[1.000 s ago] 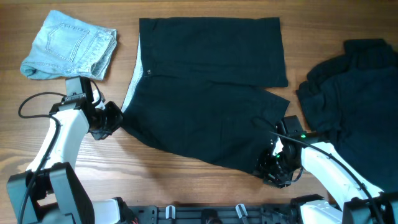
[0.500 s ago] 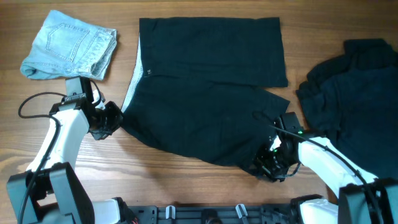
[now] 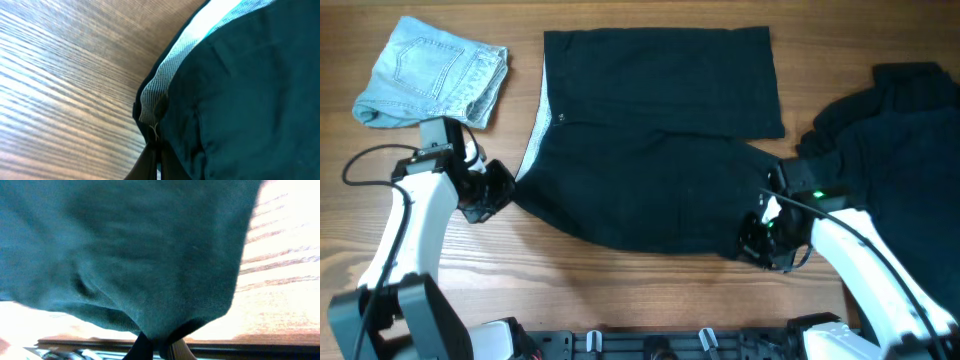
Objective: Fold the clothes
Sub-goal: 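Grasp the shorts' lower edges with both grippers and lift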
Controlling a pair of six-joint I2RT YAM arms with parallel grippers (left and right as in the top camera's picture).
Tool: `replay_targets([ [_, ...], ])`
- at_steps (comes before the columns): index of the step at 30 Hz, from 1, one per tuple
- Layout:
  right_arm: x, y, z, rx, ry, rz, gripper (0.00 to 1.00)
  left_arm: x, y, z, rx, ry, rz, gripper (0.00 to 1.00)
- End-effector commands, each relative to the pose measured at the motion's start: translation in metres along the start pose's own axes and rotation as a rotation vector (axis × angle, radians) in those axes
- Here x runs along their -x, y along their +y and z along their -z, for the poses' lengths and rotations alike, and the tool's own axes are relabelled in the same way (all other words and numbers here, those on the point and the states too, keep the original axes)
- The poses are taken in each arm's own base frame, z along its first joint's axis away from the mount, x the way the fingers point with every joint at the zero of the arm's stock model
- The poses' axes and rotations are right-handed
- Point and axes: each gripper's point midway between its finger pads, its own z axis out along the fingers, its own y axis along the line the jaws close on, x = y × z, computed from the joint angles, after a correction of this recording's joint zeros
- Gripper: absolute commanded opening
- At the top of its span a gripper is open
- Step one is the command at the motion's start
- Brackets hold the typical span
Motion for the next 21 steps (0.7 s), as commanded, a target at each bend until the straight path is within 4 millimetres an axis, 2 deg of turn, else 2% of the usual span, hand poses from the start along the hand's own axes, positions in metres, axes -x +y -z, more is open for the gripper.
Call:
replay_targets([
  [1,0.020,0.014,0.051,-0.017,-0.193,0.088,0.04,0.007,-0.006,0.037,-0.043,-0.076,0.006,0.04],
  [4,0.027,0.020,0.085,-0.032,-0.299,0.105,0.04,-0.001,0.005,0.060,-0.046,-0.107,0.046,0.04],
  [11,0.037,0.033,0.125,-0.026,-0.420,0.133,0.04,-0.017,0.023,0.111,-0.071,-0.244,0.116,0.04],
  [15,0.037,0.046,0.159,-0.008,-0.493,0.172,0.04,-0.033,0.023,0.130,-0.087,-0.300,0.107,0.04],
  [18,0.032,0.061,0.196,0.037,-0.560,0.212,0.04,-0.042,0.022,0.142,-0.097,-0.348,0.094,0.04],
  [21,0.028,0.066,0.211,0.053,-0.586,0.225,0.04,-0.046,0.021,0.154,-0.103,-0.386,0.084,0.04],
])
